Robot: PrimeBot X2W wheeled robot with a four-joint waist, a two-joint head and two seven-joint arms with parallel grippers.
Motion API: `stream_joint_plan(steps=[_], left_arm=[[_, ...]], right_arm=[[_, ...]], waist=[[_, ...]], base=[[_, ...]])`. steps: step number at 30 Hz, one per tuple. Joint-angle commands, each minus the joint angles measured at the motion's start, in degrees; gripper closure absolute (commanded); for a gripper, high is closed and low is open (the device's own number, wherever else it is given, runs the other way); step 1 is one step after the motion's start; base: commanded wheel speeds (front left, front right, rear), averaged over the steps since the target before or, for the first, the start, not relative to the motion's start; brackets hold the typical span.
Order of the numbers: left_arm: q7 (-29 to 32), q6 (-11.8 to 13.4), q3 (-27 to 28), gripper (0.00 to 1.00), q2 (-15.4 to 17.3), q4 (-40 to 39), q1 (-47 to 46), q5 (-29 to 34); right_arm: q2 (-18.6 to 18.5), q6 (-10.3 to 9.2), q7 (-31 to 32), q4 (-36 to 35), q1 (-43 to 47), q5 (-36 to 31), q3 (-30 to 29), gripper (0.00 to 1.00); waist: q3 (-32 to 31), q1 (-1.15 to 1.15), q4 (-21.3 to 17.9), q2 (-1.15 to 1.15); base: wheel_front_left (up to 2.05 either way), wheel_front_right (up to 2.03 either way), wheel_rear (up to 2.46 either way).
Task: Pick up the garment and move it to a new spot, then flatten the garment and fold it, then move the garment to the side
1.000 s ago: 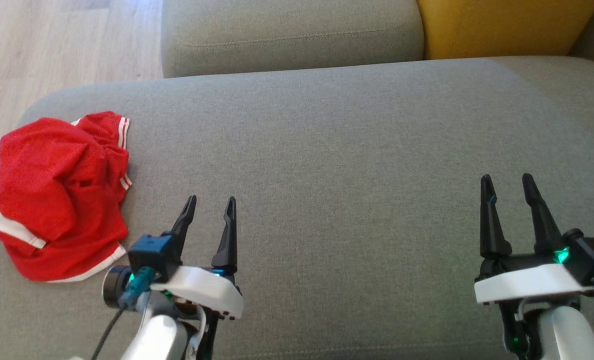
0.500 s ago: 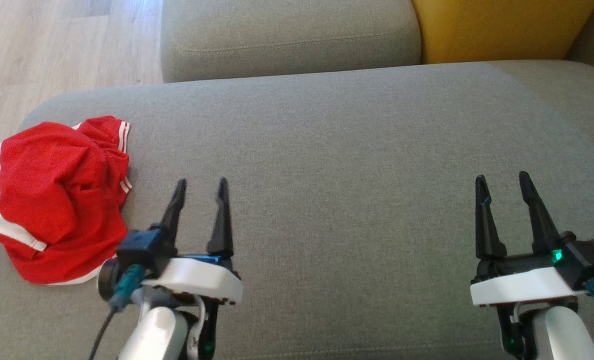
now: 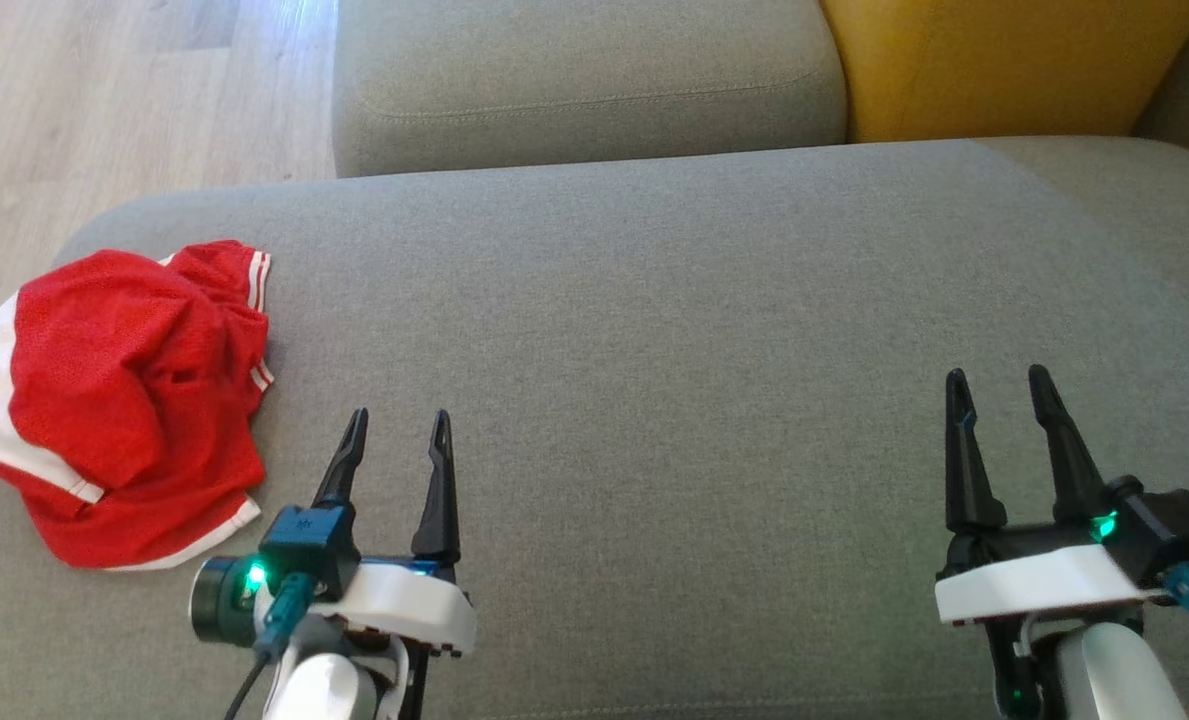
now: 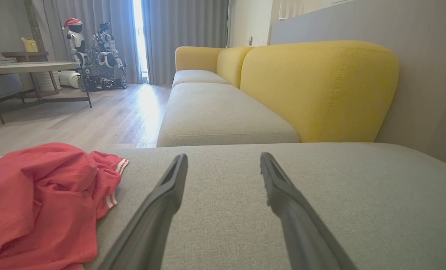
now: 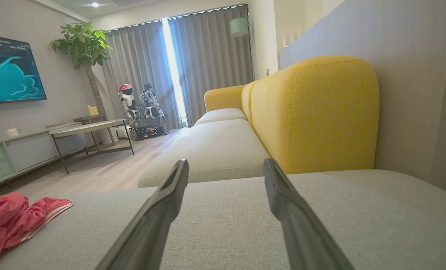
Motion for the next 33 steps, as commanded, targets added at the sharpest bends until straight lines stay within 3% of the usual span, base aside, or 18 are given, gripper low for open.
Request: stream_joint_plan(steps=[1,26,33], left_arm=[[-0.7,-0.3,1.7,0.00,-0.3,-1.8,-2.5,1.0],[-0.7,0.8,1.5,0.00,-0.4,-1.5,-2.6,-0.1],[-0.7,0.4,1.1,0.00,-0.4,-1.2,-3.3,0.4]], right_arm=[[-0.5,-0.03,-0.5,-1.6,-2.7,-0.7,1.5,0.00],[-0.5,-0.03,-0.7,-0.5,-2.7,-0.9,1.6,0.00],[-0.5,-0.03,-0.7,-0.9,-2.5,-0.8,2.2,0.00]], waist=[[0.1,0.00,0.1,0.00],[0.4,0.00,0.1,0.00],[1.0,0.00,2.8,0.00]], base=[[0.00,0.00,0.00],[0.00,0.00,0.00],[0.00,0.00,0.00]])
